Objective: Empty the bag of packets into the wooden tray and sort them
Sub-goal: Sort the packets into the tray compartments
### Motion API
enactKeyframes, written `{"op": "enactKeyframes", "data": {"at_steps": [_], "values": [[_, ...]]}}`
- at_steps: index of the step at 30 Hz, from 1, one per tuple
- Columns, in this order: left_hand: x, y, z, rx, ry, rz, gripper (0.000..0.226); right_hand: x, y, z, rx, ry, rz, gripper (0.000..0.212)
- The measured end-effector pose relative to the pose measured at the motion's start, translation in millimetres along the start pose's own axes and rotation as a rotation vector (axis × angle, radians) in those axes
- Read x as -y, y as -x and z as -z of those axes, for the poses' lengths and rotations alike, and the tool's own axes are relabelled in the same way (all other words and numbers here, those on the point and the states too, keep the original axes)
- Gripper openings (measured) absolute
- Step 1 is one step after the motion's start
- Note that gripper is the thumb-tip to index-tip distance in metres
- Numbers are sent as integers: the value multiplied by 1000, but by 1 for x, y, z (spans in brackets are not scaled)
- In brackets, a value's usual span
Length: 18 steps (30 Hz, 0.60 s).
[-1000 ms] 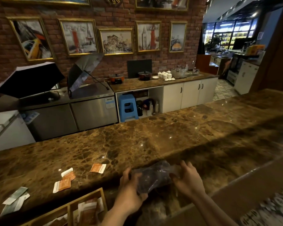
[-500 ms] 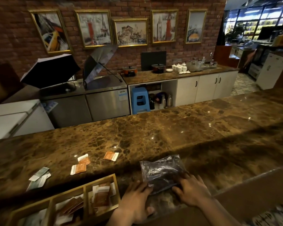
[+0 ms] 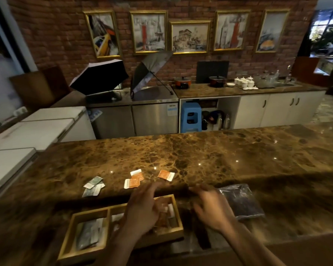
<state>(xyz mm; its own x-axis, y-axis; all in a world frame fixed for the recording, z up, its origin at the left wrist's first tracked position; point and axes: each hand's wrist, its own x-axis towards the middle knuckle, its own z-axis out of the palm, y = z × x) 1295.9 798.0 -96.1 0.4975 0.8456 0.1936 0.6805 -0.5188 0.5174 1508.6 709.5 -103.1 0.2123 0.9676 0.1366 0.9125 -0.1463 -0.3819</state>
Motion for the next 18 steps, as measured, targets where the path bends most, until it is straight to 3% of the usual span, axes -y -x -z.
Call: {"op": "enactKeyframes", "data": {"at_steps": [4,6,11,18], "values": [[53,21,33,-50,-94,64,45,53,-7,-17,91,39,126,43],[69,32,43,25,-138,45,51,72,-7,-27,148,56,142,41],[83,47,47,218,-126,0,41,96,-1,-47,276,41,130,21],[90,50,48,261,-164,-87,41,103,-2,-56,367,124,102,31]]}}
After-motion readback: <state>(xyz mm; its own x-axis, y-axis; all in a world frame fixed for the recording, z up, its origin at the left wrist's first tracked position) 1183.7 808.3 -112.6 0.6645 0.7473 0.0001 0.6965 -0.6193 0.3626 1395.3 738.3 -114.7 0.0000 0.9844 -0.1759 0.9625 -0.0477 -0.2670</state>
